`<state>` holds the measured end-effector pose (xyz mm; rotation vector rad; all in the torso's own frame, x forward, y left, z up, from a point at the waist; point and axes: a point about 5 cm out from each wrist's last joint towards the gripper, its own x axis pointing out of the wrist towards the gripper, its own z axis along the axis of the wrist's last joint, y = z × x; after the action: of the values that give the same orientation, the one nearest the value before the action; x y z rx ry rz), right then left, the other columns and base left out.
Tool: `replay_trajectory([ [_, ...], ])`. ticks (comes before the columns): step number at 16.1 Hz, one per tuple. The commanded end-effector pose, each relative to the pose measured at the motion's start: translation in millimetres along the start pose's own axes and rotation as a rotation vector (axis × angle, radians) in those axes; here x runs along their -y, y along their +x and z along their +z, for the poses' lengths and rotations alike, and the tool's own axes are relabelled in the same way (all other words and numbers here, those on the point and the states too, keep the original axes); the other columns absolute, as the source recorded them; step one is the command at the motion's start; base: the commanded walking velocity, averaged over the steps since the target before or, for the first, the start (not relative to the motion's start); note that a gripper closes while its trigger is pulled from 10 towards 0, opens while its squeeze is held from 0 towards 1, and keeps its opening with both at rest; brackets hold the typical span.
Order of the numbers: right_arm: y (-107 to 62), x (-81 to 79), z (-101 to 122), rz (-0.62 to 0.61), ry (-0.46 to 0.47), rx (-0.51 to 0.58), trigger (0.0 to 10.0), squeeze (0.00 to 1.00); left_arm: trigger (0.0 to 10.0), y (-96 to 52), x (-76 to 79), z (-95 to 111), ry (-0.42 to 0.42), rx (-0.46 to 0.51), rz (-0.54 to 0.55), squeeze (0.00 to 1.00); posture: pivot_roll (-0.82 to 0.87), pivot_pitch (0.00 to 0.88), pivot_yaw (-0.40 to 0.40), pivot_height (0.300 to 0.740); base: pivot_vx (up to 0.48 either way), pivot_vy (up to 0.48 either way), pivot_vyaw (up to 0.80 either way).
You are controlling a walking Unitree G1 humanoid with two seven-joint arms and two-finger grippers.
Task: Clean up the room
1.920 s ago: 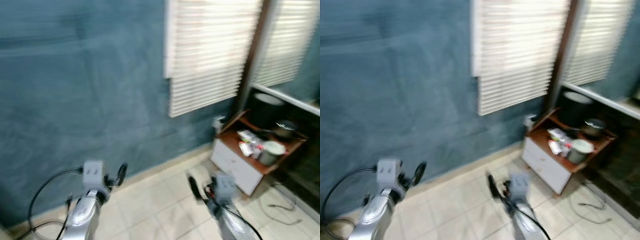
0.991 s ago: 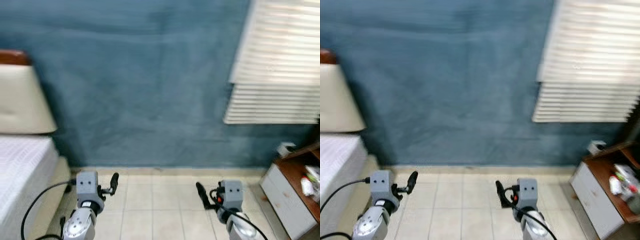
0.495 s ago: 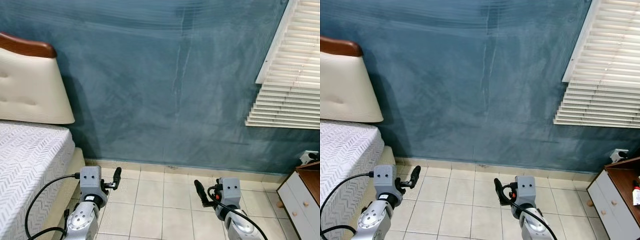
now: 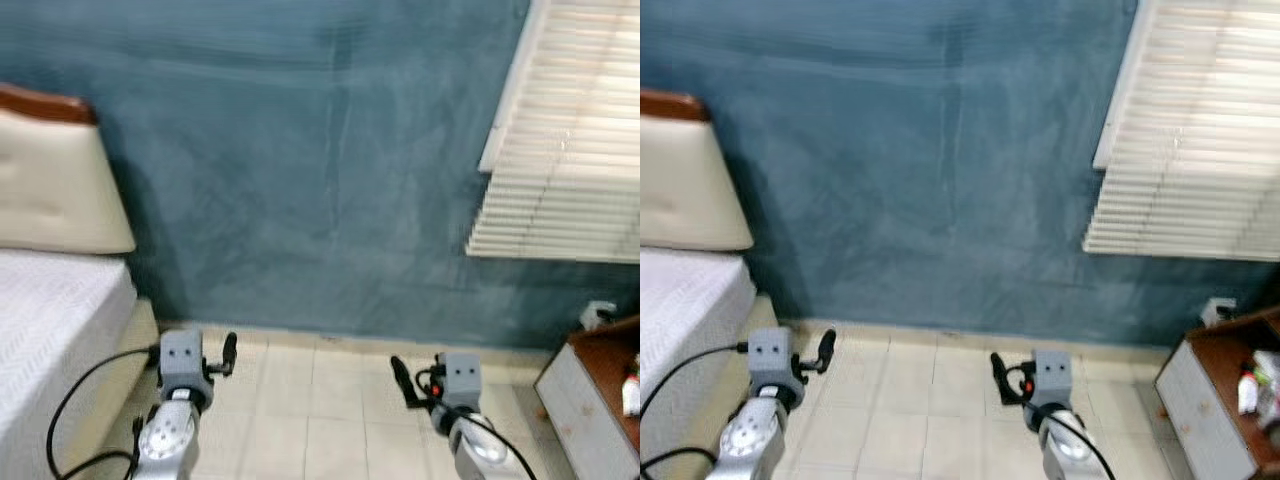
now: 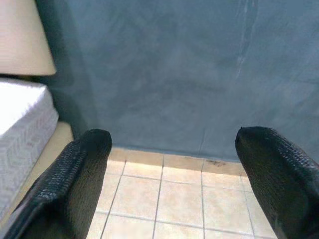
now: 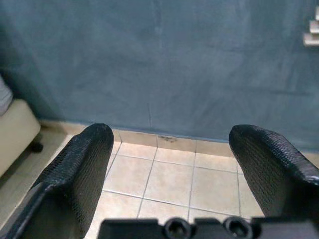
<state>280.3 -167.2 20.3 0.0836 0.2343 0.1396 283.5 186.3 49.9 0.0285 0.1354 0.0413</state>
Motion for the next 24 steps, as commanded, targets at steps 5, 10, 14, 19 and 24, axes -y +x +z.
replay_trajectory([
  [5, 3.7, -8.6, 1, 0.058, -0.001, -0.004, 10.0, 0.0, 10.0, 5.0, -8.2, 11, 0.048, 0.052, 0.03, 0.0, 0.02, 0.0, -0.073, 0.74, 0.0, 0.0, 0.63],
  [10, 1.8, -6.0, 2, 0.081, -0.007, 0.002, 10.0, 0.0, 10.0, 4.6, 1.5, 12, 0.012, 0.055, -0.043, 0.0, 0.01, 0.0, -0.066, 0.74, 0.066, 0.0, 0.61],
  [14, 0.1, 0.9, 5, 0.056, 0.032, 0.021, 10.0, 0.0, 10.0, -10.0, -11.7, 2, 0.01, 0.019, -0.018, 0.0, 0.01, 0.0, -0.055, 0.74, 0.48, 0.0, 0.59],
  [19, -41.9, 20.9, 0, 0.004, 0.03, 0.029, 10.0, 0.0, 10.0, -75.1, -49.2, -1, 0.035, 0.012, 0.058, 0.0, 0.05, 0.0, -0.088, 0.74, 0.48, 0.0, 0.58],
  [24, -32.1, 18.4, 4, 0.046, 0.044, 0.001, 10.0, 0.0, 10.0, -65.1, -25.8, 4, 0.028, -0.009, 0.006, 0.0, 0.04, 0.0, -0.08, 0.74, 0.458, 0.0, 0.57],
])
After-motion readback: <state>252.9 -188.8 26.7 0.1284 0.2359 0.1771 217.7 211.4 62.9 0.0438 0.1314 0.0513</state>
